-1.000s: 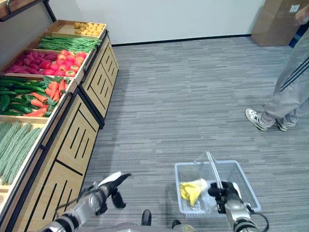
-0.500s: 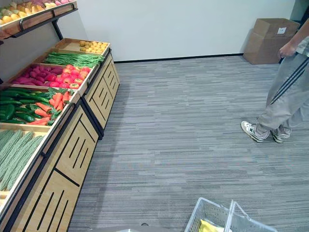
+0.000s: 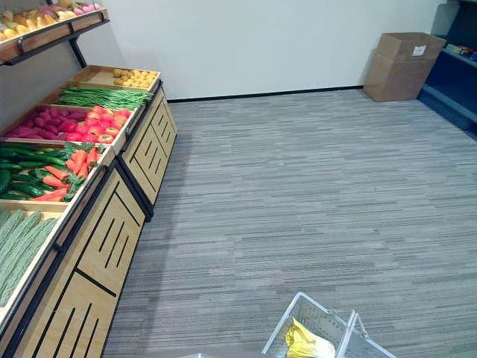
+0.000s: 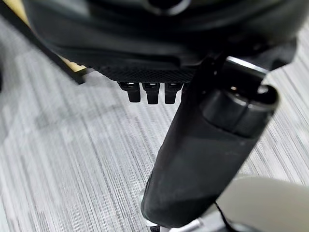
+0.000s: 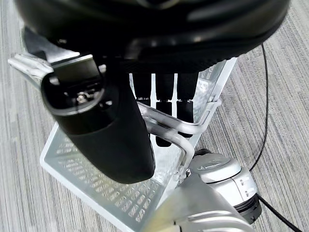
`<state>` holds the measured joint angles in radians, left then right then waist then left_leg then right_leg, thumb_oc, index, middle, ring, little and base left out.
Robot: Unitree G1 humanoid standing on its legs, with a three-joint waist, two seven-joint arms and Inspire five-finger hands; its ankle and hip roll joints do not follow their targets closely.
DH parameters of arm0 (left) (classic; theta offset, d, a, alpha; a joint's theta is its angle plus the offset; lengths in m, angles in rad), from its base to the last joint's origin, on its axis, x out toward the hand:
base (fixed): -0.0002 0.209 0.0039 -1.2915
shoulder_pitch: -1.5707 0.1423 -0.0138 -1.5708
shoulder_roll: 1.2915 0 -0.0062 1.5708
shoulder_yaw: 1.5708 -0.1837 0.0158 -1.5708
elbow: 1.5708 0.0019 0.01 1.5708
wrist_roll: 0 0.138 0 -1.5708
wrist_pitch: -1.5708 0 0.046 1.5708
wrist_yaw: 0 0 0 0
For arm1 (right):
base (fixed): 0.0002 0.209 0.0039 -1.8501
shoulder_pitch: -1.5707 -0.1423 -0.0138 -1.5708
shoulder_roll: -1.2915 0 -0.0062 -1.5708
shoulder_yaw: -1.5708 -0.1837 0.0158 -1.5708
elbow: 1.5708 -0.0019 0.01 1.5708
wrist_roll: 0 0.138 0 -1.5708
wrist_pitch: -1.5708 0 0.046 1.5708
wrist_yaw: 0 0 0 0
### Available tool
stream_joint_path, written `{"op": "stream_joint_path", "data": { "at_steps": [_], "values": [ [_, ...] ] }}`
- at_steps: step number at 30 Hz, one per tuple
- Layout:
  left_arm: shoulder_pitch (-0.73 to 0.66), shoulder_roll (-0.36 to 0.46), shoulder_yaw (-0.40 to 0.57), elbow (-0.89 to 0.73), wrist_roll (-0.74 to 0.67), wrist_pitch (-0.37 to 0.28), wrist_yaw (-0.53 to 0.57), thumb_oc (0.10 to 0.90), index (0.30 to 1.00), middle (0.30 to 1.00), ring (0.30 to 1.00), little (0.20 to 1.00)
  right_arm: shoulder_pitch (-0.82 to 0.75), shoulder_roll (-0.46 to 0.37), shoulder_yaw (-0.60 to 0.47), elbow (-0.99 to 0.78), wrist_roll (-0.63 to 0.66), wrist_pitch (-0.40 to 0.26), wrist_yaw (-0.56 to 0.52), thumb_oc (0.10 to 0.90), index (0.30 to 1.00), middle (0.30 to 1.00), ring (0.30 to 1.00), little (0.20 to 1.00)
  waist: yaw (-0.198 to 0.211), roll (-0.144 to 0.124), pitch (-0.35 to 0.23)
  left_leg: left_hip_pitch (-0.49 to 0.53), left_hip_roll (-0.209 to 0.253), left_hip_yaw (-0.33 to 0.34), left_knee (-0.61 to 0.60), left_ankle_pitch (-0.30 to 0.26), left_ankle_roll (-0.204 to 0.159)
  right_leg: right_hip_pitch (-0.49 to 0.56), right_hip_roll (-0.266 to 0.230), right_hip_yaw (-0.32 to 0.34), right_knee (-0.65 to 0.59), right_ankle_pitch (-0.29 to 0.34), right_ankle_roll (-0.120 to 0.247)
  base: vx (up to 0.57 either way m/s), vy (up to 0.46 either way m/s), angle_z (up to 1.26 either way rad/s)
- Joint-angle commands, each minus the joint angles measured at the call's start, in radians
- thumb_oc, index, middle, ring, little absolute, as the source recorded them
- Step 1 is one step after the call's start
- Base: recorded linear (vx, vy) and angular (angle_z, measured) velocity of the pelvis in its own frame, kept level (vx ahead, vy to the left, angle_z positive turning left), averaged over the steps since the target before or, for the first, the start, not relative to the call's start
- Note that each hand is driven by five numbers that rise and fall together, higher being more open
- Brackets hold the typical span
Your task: Get the vegetables into the basket
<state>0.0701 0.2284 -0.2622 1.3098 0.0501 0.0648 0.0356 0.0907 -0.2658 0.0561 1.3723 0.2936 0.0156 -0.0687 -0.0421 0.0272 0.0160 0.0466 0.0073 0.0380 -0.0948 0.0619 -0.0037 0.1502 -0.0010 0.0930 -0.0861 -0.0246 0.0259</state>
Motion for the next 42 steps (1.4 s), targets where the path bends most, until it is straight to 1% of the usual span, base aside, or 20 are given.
{"op": "stream_joint_path", "data": {
  "at_steps": [1,14,18,25,28,34,36,37,38,39,40,41,42],
  "values": [
    [-0.106,-0.009,0.036,0.003,-0.048,-0.052,0.005,0.900,1.000,1.000,1.000,1.000,-0.019,0.027,0.022,0.027,0.002,-0.006,0.021,0.400,0.300,0.300,0.300,0.300,0.010,-0.030,0.049,0.030,-0.007,0.098,0.008,-0.056,-0.019,-0.090,-0.048,-0.115,0.055,0.006,0.091,0.00,0.000,0.00],
    [-0.100,-0.018,0.031,0.008,-0.038,-0.049,0.000,0.900,1.000,1.000,1.000,1.000,-0.021,0.026,0.033,0.030,-0.020,-0.005,0.026,0.400,0.300,0.300,0.300,0.300,0.013,-0.024,0.047,0.041,-0.010,0.096,0.009,-0.066,-0.017,-0.077,-0.052,-0.115,0.049,0.002,0.093,0.01,0.001,0.00],
    [-0.100,-0.017,0.034,0.011,-0.040,-0.049,0.003,0.900,1.000,1.000,1.000,1.000,-0.018,0.031,0.032,0.027,-0.007,-0.006,0.027,0.400,0.300,0.300,0.300,0.300,0.013,-0.025,0.049,0.043,-0.011,0.095,0.011,-0.071,-0.015,-0.079,-0.052,-0.111,0.051,0.000,0.093,0.01,0.003,0.00],
    [-0.107,-0.014,0.033,0.009,-0.045,-0.049,0.005,0.900,1.000,1.000,1.000,1.000,-0.023,0.032,0.034,0.021,-0.010,-0.006,0.028,0.400,0.300,0.300,0.300,0.300,0.011,-0.025,0.056,0.033,-0.015,0.098,0.022,-0.079,-0.007,-0.101,-0.056,-0.103,0.078,-0.004,0.095,0.00,0.004,-0.01],
    [-0.117,-0.013,0.028,0.007,-0.049,-0.049,0.007,0.900,1.000,1.000,1.000,1.000,-0.029,0.030,0.036,0.017,-0.007,-0.007,0.027,0.400,0.300,0.300,0.300,0.300,0.008,-0.025,0.061,0.027,-0.016,0.095,0.024,-0.075,-0.009,-0.109,-0.056,-0.103,0.083,-0.004,0.095,0.00,0.003,-0.05],
    [-0.118,-0.007,0.056,0.011,-0.088,-0.047,0.007,0.900,1.000,1.000,1.000,1.000,-0.033,0.038,0.041,0.005,-0.004,-0.010,0.028,0.400,0.300,0.300,0.300,0.300,0.003,-0.027,0.063,0.022,-0.009,0.099,0.038,-0.083,-0.012,-0.125,-0.048,-0.082,0.115,-0.019,0.089,0.02,-0.038,-0.02],
    [-0.118,-0.005,0.061,0.011,-0.098,-0.048,0.007,0.900,1.000,1.000,1.000,1.000,-0.035,0.036,0.046,0.001,-0.010,-0.011,0.029,0.400,0.300,0.300,0.300,0.300,0.001,-0.029,0.068,0.018,-0.005,0.099,0.062,-0.095,-0.013,-0.128,-0.044,-0.077,0.124,-0.026,0.083,0.03,-0.135,-0.04],
    [-0.120,-0.006,0.065,0.003,-0.109,-0.052,0.005,0.900,1.000,1.000,1.000,1.000,-0.035,0.028,0.050,-0.002,-0.010,-0.016,0.031,0.400,0.300,0.300,0.300,0.300,-0.004,-0.044,0.095,-0.023,0.006,0.092,0.205,-0.133,-0.027,-0.131,-0.035,-0.063,0.145,-0.043,0.062,0.02,-0.140,-0.05],
    [-0.120,-0.006,0.065,0.003,-0.109,-0.052,0.005,0.900,1.000,1.000,1.000,1.000,-0.035,0.028,0.049,-0.001,-0.010,-0.016,0.031,0.400,0.300,0.300,0.300,0.300,-0.005,-0.043,0.095,-0.027,0.007,0.091,0.210,-0.136,-0.027,-0.132,-0.034,-0.064,0.146,-0.043,0.062,0.02,-0.209,-0.04],
    [-0.123,-0.006,0.064,-0.002,-0.113,-0.053,0.006,0.900,1.000,1.000,1.000,1.000,-0.033,0.024,0.053,-0.004,-0.011,-0.019,0.031,0.400,0.300,0.300,0.300,0.300,-0.005,-0.049,0.110,-0.061,0.012,0.088,0.285,-0.124,-0.040,-0.127,-0.031,-0.065,0.150,-0.047,0.051,0.01,-0.142,-0.04],
    [-0.125,-0.005,0.067,-0.004,-0.121,-0.052,0.005,0.900,1.000,1.000,1.000,1.000,-0.032,0.020,0.053,-0.004,-0.010,-0.019,0.031,0.400,0.300,0.300,0.300,0.300,-0.003,-0.056,0.123,-0.104,0.023,0.085,0.372,-0.091,-0.053,-0.120,-0.026,-0.067,0.152,-0.047,0.038,0.03,-0.224,0.04],
    [-0.126,-0.003,0.074,-0.005,-0.135,-0.052,0.006,0.900,1.000,1.000,1.000,1.000,-0.027,0.017,0.052,-0.002,-0.009,-0.017,0.031,0.400,0.300,0.300,0.300,0.300,0.006,-0.066,0.140,-0.148,0.030,0.075,0.474,-0.034,-0.065,-0.108,-0.023,-0.069,0.153,-0.048,0.022,0.02,-0.157,0.12],
    [-0.126,-0.003,0.074,-0.005,-0.135,-0.052,0.006,0.900,1.000,1.000,1.000,1.000,-0.027,0.017,0.052,-0.002,-0.009,-0.017,0.031,0.400,0.300,0.300,0.300,0.300,0.004,-0.064,0.139,-0.154,0.032,0.072,0.482,-0.036,-0.066,-0.110,-0.021,-0.072,0.154,-0.048,0.021,0.03,-0.223,0.36]
  ]
}}
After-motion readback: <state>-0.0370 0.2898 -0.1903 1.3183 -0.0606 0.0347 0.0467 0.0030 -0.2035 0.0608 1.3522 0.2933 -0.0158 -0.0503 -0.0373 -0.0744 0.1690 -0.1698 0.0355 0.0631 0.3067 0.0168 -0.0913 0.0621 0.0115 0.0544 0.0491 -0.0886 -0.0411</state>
